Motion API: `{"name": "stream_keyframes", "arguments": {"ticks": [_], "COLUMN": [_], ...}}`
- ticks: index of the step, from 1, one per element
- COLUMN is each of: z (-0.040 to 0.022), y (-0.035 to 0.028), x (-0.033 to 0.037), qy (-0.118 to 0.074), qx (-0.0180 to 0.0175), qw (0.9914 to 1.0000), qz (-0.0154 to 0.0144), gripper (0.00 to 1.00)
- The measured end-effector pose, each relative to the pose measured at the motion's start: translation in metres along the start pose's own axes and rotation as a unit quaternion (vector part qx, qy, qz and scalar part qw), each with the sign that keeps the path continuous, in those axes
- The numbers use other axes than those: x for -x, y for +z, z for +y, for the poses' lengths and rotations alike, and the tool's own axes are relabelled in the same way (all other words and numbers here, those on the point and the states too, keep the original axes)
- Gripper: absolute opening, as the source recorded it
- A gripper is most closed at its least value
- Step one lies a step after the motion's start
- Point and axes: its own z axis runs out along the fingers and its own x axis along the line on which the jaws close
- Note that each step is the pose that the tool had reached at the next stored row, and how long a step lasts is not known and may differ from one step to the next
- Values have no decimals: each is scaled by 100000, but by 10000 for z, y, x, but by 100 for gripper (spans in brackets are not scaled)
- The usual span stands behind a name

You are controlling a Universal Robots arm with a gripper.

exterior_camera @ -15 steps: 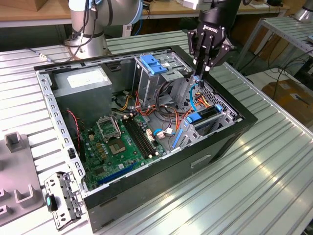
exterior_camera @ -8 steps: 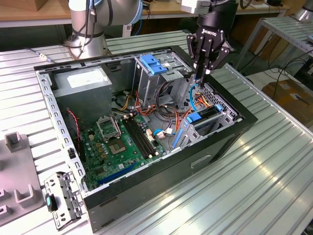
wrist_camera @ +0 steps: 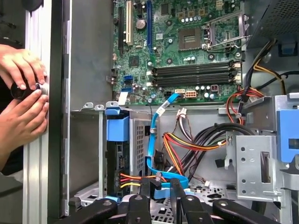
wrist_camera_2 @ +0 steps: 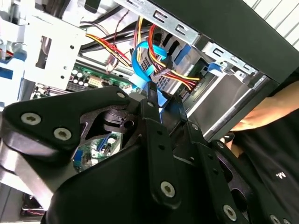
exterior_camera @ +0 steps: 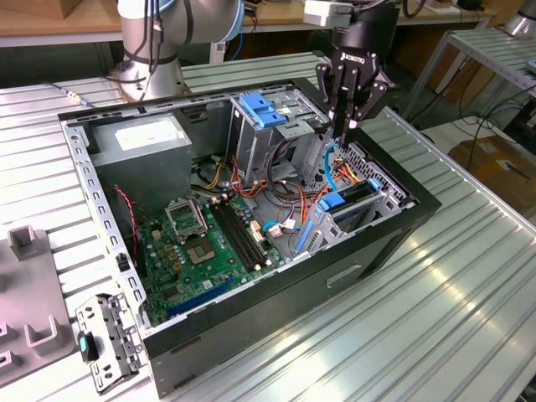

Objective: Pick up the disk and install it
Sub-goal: 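Insert the second disk wire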

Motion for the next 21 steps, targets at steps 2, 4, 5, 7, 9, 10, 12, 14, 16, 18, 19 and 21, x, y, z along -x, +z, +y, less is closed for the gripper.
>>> {"name": "stream_keyframes", "arguments": {"ticks": [2, 4, 5, 7, 9, 10, 12, 14, 16, 18, 19, 21], "z": [-1, -1, -2, -3, -3, -4, -4, -5, -6, -7, -7, -7], "y": [9, 22, 29, 46, 58, 65, 76, 96, 109, 124, 127, 127], "x": [15, 29, 35, 45, 52, 56, 64, 77, 87, 99, 101, 101], "qy": [56, 100, 118, 153, 181, 202, 244, 313, 353, 412, 426, 429], "qx": [-20, -35, -43, -56, -68, -76, -92, -117, -133, -154, -158, -158], "qw": [99997, 99989, 99985, 99975, 99964, 99956, 99935, 99894, 99863, 99815, 99804, 99803], "qz": [789, 1459, 1721, 2241, 2664, 2970, 3588, 4591, 5215, 6061, 6238, 6255], "gripper": [31, 23, 23, 16, 11, 11, 11, 18, 30, 36, 28, 22]}}
